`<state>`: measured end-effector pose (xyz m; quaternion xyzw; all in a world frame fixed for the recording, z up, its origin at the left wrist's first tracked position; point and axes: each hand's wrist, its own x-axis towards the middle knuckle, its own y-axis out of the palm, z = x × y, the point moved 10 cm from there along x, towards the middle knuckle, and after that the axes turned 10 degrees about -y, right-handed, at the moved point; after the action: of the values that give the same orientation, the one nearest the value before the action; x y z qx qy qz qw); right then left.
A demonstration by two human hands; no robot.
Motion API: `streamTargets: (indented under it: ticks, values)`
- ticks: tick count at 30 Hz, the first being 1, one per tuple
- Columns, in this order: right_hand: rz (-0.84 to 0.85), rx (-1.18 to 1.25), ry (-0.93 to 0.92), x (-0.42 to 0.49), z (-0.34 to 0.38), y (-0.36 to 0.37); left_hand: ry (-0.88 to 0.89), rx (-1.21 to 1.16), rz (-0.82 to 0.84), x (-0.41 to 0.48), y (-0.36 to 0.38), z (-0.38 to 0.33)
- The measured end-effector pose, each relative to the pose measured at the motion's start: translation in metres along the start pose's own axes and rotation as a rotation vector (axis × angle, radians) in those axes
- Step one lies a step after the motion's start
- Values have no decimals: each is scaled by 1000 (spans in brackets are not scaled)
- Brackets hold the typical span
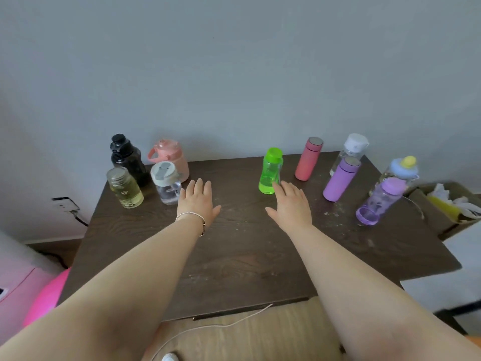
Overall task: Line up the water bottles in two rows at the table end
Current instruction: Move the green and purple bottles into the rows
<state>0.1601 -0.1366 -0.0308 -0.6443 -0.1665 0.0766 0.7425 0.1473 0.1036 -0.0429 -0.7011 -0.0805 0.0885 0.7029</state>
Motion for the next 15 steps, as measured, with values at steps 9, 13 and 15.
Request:
streamTargets:
  ticks: [9, 13, 15]
  values:
    - [-32, 23, 70, -35, -100, -25, -15, -82, -18, -10, -18, -93]
    - [-71, 38, 98, -35, -126, -31, 17, -85, -28, 1, -24, -124]
    - [-77, 35, 114, -31, -138, -31, 27, -100, -22, 10, -25, -137]
